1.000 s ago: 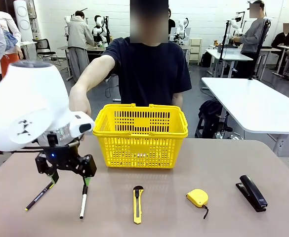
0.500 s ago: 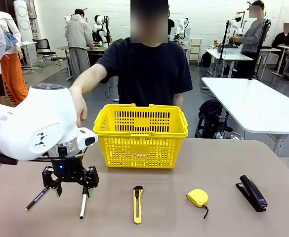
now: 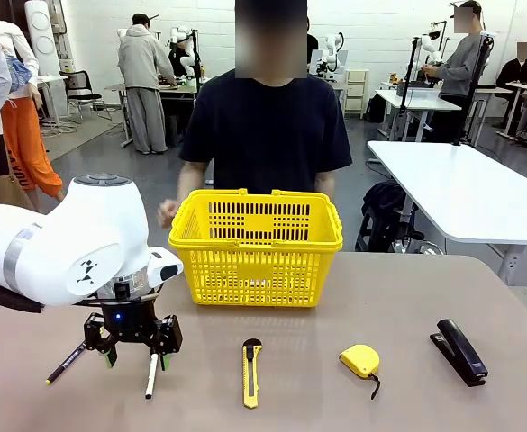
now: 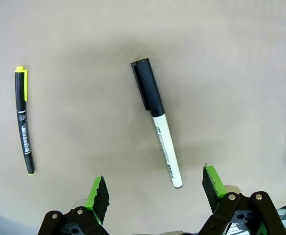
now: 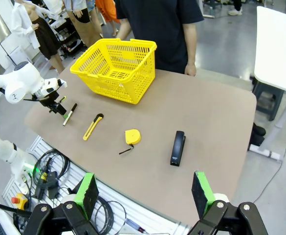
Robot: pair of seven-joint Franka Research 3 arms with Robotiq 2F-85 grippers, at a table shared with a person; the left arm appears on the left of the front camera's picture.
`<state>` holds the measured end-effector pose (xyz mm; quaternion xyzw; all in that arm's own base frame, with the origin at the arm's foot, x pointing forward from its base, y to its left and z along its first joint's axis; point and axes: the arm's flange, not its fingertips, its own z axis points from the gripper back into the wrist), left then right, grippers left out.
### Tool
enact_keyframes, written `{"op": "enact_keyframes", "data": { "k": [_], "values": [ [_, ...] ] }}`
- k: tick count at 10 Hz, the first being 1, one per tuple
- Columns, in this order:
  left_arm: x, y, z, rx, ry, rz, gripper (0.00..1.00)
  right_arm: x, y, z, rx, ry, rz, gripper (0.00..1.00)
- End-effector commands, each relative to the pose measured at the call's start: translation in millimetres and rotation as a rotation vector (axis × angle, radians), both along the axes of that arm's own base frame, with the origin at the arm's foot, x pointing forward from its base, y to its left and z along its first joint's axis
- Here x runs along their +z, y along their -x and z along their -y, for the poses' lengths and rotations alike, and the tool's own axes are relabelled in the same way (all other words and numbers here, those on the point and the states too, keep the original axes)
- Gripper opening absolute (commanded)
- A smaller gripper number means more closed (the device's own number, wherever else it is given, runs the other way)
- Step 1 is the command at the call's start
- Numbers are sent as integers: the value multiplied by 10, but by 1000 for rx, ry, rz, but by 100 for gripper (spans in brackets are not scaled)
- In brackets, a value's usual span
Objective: Place the items the person wants into the basket.
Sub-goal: Pick up the item the person points to and place it in the Market Basket.
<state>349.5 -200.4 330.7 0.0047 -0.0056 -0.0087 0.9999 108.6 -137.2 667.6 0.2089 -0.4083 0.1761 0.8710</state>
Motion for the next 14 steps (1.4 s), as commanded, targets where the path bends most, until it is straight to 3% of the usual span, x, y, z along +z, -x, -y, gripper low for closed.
{"op": "enact_keyframes", "data": {
  "k": [1,5,13,14],
  "values": [
    [-243,222,-257,-22,20,-8,100,35,86,0,2,0,12,100],
    [-361,185,-227,-6,32,-33,100,35,86,0,2,0,12,100],
    [-373,205,-170,-24,25,-9,100,35,86,0,2,0,12,100],
    [-374,206,-169,-38,28,2,93,35,86,0,2,0,12,100]
  ]
}}
